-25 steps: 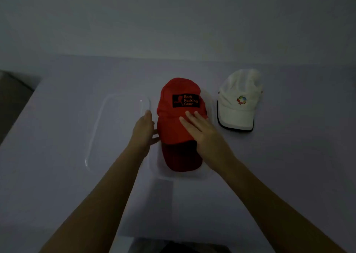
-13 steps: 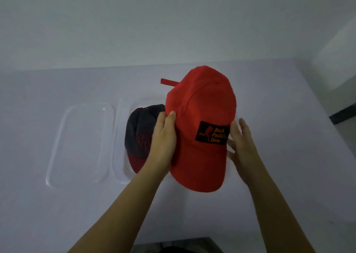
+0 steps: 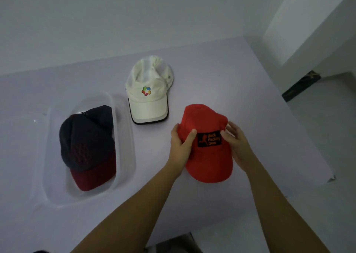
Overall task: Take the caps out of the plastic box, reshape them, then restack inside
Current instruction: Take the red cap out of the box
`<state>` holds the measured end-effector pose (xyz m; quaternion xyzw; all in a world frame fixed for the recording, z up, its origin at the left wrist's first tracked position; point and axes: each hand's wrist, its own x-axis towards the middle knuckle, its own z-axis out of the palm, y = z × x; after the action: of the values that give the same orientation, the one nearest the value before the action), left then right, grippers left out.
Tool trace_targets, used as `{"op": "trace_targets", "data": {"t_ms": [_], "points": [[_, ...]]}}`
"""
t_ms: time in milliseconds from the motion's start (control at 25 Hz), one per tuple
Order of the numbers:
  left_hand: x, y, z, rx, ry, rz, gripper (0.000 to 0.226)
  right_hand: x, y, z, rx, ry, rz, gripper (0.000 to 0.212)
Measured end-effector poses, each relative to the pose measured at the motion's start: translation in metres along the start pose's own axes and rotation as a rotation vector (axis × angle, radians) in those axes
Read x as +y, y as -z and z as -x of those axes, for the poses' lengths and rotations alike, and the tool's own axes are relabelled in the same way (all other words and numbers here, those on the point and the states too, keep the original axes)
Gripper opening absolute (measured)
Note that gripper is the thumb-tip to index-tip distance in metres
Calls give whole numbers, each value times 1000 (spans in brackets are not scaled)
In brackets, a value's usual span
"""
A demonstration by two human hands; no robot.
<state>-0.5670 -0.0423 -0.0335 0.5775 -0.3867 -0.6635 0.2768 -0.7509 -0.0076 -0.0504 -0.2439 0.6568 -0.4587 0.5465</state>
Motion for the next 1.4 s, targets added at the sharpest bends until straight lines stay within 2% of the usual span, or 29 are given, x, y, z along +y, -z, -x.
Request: {"op": "trace_targets", "data": {"t_ms": [80, 160, 280, 400, 520, 600, 680, 800, 960, 1080, 1160, 1320, 1400], "points": [[-6, -7, -14, 7, -11, -150, 85, 1, 9, -11, -73, 68, 197, 81], [-6, -15, -24, -13, -20, -228, 81, 3, 15, -21, -31, 105, 321, 85], [5, -27, -29, -91, -34, -382, 75, 3, 21, -31, 34, 140, 398, 66], [11, -29, -27, -66, -85, -501, 68, -5, 15, -29, 129, 187, 482, 57], [29, -9, -10, 34, -199, -455, 58, -20, -16, -16, 238, 417, 536, 49], [44, 17, 2, 148, -295, -418, 56, -30, -50, -11, 244, 566, 534, 42], [55, 49, 12, 279, -349, -389, 55, -35, -91, -9, 196, 674, 533, 39], [52, 116, 17, 476, -363, -366, 55, -37, -167, -2, 25, 759, 573, 37], [27, 210, 21, 704, -196, -379, 55, -29, -261, 26, -274, 741, 671, 32], [2, 249, 26, 682, -55, -360, 61, -17, -303, 34, -415, 723, 1019, 42], [-7, 263, 26, 617, -9, -359, 66, -11, -326, 35, -498, 562, 1171, 56], [-6, 281, 18, 508, 35, -312, 63, -9, -357, 25, -527, 214, 1067, 70], [-6, 288, 17, 507, 14, -316, 56, -11, -361, 20, -481, 143, 985, 74]]}}
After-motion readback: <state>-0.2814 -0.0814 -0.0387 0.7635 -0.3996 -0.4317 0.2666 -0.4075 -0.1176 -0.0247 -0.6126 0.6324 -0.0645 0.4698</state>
